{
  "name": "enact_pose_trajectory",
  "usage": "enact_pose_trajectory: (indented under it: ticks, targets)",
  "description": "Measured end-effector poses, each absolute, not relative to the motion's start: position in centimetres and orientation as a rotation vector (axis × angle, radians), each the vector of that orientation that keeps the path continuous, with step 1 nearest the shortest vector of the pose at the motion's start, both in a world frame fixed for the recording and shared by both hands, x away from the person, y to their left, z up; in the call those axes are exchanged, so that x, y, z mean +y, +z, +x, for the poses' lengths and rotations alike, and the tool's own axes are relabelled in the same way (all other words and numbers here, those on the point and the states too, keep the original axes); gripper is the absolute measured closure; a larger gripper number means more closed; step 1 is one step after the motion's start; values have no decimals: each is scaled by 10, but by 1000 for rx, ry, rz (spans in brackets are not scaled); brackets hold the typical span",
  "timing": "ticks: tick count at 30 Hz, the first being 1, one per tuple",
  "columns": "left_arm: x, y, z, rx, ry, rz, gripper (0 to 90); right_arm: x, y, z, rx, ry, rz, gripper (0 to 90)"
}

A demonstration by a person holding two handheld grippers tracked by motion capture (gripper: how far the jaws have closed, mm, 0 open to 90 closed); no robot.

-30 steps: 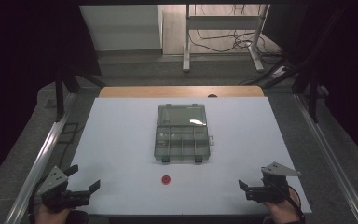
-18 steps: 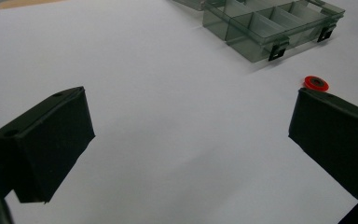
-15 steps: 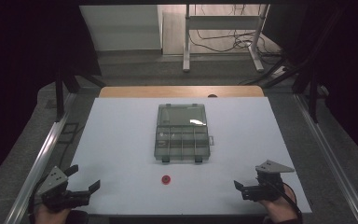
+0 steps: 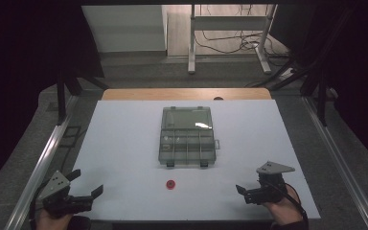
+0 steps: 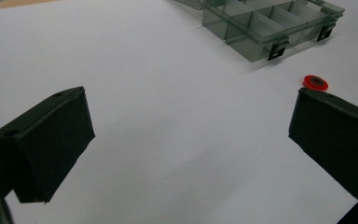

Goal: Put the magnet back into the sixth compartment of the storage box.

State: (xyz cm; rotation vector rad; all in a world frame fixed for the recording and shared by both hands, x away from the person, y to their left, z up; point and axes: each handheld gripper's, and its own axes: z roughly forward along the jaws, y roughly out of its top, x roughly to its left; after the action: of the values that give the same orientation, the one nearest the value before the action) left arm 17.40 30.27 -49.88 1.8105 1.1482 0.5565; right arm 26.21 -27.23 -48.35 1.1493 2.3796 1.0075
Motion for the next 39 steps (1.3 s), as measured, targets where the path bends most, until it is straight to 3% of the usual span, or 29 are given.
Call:
enact_pose_trajectory:
  ticks: [39]
  targets:
    - [301, -499, 174, 1140, 559, 1826, 1, -240, -475, 284, 2450, 1054, 1085, 0]
